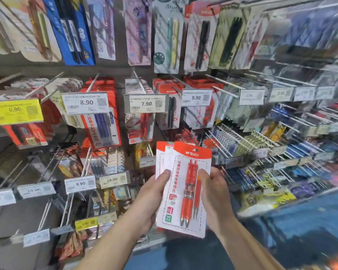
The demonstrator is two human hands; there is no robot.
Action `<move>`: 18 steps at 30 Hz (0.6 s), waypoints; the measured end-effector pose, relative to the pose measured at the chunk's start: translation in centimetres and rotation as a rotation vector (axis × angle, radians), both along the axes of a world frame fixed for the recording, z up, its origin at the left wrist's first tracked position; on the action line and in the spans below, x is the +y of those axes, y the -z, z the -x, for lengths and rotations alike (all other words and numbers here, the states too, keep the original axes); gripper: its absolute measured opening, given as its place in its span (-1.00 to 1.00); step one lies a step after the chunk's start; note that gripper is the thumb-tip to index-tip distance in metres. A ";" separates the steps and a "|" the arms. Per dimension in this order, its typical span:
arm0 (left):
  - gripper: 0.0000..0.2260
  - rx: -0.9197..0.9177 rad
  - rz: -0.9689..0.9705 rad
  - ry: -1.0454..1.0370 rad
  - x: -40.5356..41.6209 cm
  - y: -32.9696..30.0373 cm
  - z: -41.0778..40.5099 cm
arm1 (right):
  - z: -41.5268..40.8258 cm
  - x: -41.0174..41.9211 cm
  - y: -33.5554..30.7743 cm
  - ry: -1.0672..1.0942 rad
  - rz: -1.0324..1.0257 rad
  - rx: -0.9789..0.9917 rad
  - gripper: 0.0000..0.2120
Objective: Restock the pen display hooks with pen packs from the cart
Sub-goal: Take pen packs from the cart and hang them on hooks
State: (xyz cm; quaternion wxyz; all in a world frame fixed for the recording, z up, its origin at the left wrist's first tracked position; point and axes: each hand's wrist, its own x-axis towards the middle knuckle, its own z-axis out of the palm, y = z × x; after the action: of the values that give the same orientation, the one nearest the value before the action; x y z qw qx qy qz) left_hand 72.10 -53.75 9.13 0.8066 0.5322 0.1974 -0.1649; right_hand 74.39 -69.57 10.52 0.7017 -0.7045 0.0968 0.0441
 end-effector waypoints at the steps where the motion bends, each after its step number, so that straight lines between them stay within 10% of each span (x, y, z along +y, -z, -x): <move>1: -0.69 -0.022 -0.016 0.019 -0.4 0.0 0.0 | 0.2 -0.5 0.2 0.018 -0.020 0.015 -0.88; 18: -0.54 -0.115 -0.117 -0.016 -7.8 -1.2 -6.5 | -7.2 -8.7 -0.8 0.021 -0.266 0.112 -0.85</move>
State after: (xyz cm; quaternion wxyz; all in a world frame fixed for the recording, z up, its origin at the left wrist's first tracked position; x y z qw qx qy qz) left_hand 78.59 -61.52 10.33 0.7855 0.5853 0.1642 -0.1159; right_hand 81.61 -78.29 11.28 0.7828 -0.6007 0.1364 0.0884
